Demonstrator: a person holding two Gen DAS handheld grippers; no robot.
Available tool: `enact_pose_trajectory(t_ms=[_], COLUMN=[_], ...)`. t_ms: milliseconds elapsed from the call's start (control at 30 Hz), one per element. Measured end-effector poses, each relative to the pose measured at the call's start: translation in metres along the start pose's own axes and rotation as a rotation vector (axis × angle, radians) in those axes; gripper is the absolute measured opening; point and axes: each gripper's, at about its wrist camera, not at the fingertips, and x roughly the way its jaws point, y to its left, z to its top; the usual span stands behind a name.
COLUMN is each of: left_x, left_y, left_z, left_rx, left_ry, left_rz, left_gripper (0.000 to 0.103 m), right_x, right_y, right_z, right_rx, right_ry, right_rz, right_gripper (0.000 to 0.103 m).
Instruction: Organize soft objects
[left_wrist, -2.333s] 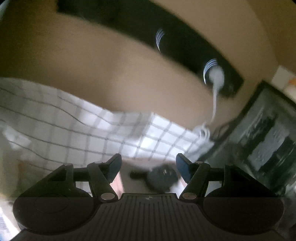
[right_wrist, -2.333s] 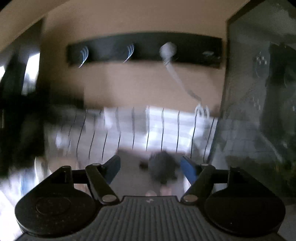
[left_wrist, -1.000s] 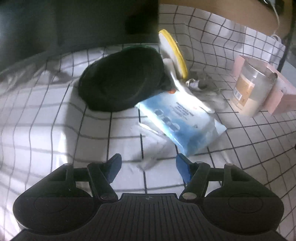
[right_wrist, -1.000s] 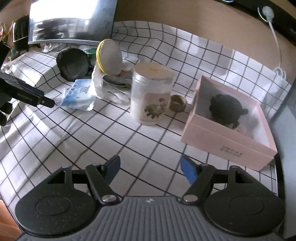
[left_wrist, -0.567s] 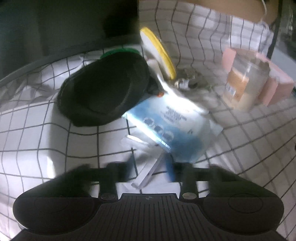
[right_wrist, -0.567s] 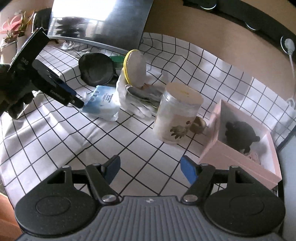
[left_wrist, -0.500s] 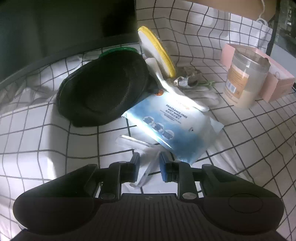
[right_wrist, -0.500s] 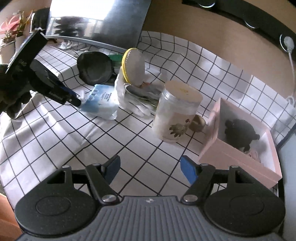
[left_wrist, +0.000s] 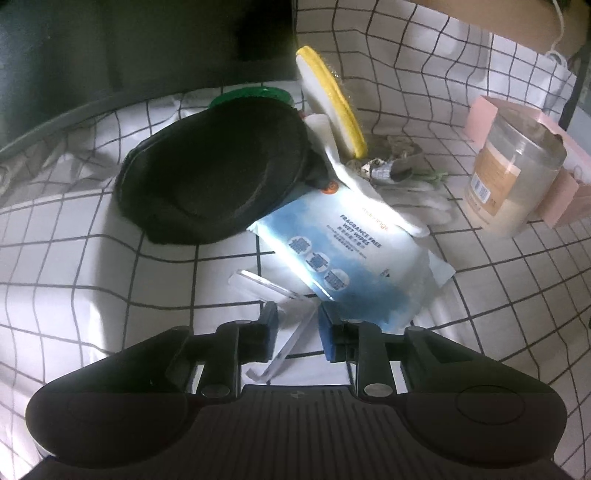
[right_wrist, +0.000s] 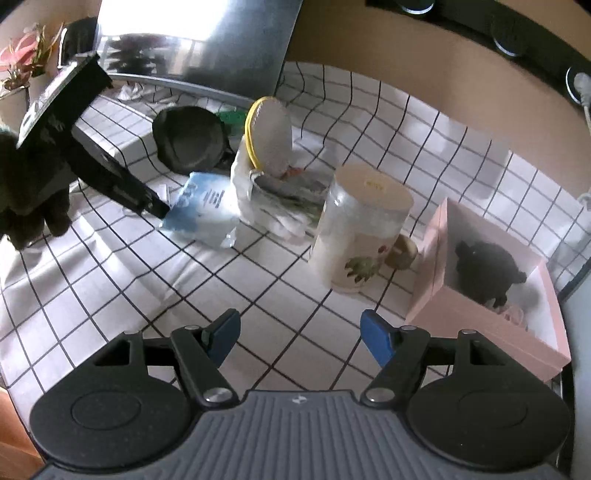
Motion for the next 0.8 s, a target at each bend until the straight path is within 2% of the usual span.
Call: enact_pose_trajectory(t_ms=[233, 533, 667, 800], left_x=[-0.006, -0.032, -0.053, -0.078], left_y=[-0.004, 0.012, 0.029, 0.051], left_z=[-0.014, -0.03, -0.033, -0.036], left_rx=[-0.047, -0.144, -0.202, -0.26], left_ry=[-0.063, -0.107, -0.15, -0.203], left_rz=[0.033, 0.015, 0.039, 0.065], left_gripper=[0.016, 0.015, 0.015, 0.015], right_x=[0.003, 0.014, 0.022, 0.031], right_y=[-0.007, 0.005, 0.017, 0.038], right_z=[0.005, 0.024, 0.05, 0.092], right_rx=[0.014, -0.042, -0.113, -0.232], right_ry=[-0.006, -0.037, -0.079, -0.168], right_rz=[-0.007, 0.023, 0.051, 0.069], right_gripper=[0.072, 0.072, 0.072, 0.072])
